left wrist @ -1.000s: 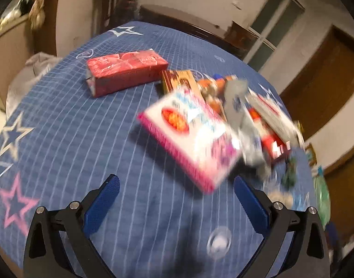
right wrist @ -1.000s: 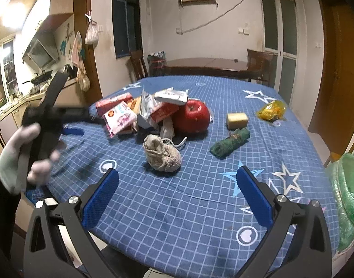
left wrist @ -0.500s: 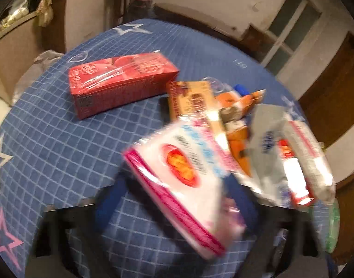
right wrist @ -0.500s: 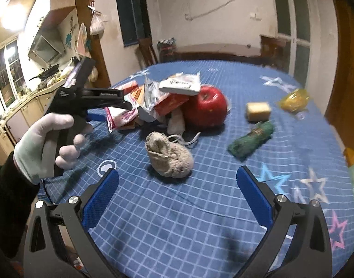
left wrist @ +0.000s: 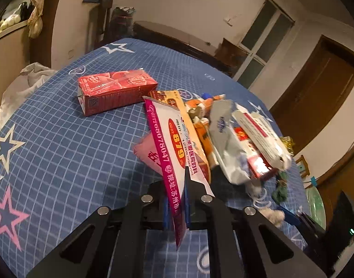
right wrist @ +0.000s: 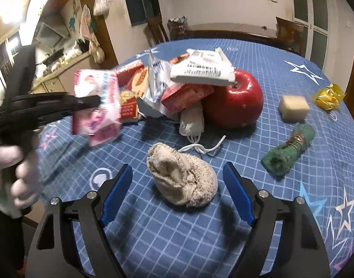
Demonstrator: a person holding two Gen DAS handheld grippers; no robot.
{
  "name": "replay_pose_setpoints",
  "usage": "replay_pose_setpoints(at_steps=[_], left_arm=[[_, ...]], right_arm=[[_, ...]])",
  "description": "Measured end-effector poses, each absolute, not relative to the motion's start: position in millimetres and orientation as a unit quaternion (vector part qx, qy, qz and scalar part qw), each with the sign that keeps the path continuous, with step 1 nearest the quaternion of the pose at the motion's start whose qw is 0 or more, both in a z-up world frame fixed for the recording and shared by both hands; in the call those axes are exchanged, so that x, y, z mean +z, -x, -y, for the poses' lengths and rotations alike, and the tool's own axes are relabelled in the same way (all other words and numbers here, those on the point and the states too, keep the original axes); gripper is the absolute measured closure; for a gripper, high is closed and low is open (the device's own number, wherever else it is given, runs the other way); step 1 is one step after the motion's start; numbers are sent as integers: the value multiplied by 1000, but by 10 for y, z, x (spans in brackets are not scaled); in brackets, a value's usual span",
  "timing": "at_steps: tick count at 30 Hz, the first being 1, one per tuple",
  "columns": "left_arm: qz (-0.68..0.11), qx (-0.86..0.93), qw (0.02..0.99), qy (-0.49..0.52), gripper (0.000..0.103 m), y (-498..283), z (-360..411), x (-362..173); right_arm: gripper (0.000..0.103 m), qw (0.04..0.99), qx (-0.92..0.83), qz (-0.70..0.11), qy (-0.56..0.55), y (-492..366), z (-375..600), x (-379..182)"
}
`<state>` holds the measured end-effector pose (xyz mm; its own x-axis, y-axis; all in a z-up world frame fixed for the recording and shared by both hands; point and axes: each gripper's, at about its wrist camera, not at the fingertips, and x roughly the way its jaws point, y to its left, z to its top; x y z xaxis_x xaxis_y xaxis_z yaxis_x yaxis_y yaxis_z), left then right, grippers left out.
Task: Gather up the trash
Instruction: 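Grasp the pink-white tissue packet with the left tool while the right tool grasps the white sock, then carry the tissue packet and sock with both tools over the green trash bin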
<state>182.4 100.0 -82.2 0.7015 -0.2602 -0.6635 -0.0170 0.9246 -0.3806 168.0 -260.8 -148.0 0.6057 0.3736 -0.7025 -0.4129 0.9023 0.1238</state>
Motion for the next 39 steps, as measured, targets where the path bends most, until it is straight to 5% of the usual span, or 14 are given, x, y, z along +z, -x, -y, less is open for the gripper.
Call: replay_pose_setpoints(at_steps=[5, 9, 27, 39], left_arm=[[-351, -59, 924, 142, 92, -1476, -870, -642], [-335, -52, 933, 116, 92, -1344, -742, -559], [-230, -43, 972, 15, 92, -600, -39, -56], [-225, -39, 973, -36, 92, -393, 284, -13]], right_arm=[[50, 890, 206, -405, 33, -1739, 2568, -1604], [56, 892, 205, -401, 29, -1732, 2602, -1608], [58, 976, 132, -175, 17, -897, 2978, -584], [58, 982, 111, -154, 24, -816, 3095, -472]])
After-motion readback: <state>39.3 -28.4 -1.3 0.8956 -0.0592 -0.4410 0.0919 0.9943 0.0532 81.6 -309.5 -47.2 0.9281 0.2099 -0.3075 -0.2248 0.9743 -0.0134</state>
